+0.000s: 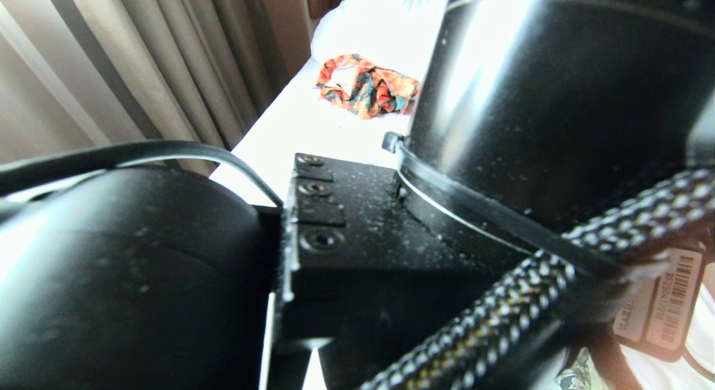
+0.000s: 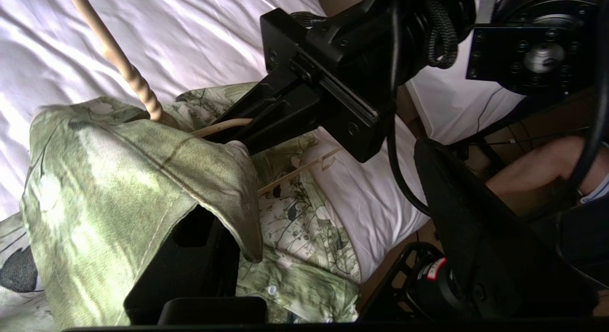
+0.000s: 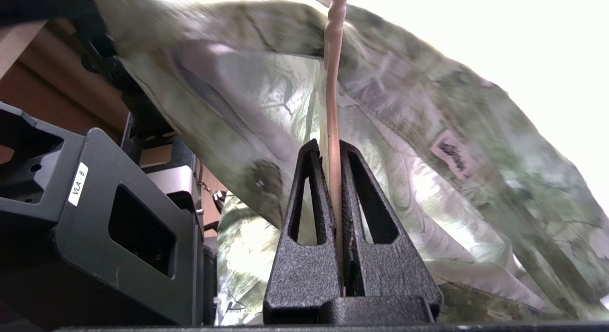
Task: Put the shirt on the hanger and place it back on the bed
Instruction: Hook one side of the shirt onto the hanger
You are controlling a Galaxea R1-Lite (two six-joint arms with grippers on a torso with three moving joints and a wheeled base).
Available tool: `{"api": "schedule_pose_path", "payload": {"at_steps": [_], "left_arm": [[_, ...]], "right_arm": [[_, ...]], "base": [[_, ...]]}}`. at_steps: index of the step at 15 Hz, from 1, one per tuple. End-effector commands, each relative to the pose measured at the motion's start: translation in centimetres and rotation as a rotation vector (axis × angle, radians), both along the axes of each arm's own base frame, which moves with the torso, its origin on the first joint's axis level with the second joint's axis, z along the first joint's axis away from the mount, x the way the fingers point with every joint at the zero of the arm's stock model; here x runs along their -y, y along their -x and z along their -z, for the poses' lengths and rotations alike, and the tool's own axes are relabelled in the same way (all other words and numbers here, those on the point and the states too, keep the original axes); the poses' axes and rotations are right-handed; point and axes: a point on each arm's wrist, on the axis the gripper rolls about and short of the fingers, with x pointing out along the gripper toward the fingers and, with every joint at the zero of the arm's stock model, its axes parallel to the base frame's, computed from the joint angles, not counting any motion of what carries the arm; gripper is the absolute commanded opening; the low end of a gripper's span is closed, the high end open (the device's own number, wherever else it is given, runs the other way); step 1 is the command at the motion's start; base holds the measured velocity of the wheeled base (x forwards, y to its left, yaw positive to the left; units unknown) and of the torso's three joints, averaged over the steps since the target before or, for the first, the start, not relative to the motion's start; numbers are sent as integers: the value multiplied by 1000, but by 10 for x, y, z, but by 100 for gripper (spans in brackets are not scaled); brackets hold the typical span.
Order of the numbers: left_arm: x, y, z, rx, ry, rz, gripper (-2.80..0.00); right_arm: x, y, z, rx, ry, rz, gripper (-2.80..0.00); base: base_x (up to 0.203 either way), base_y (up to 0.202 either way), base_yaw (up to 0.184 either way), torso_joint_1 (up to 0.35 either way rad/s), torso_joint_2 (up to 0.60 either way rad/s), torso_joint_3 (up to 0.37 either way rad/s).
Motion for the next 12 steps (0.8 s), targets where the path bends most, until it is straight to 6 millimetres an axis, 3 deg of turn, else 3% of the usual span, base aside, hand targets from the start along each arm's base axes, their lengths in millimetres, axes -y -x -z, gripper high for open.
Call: {"api": "schedule_pose_path", "payload": {"at_steps": [1, 5, 8, 12], "left_arm": [[-13, 7, -10, 5, 26, 8, 0], [0, 17, -4, 3, 13, 46, 0], [33, 21, 11, 35, -48, 83, 0], [16, 4, 12, 92, -185, 21, 0]], "right_arm": [[-1, -5, 6, -19, 2, -7, -280], [-2, -8, 8, -30, 4, -5, -280], [-2, -4, 5, -18, 1, -10, -280], [6, 1, 9, -27, 4, 12, -280]], "base": [[0, 0, 0, 0, 0, 0], [0, 0, 0, 0, 0, 0], [0, 0, 0, 0, 0, 0], [0, 0, 0, 0, 0, 0]]}}
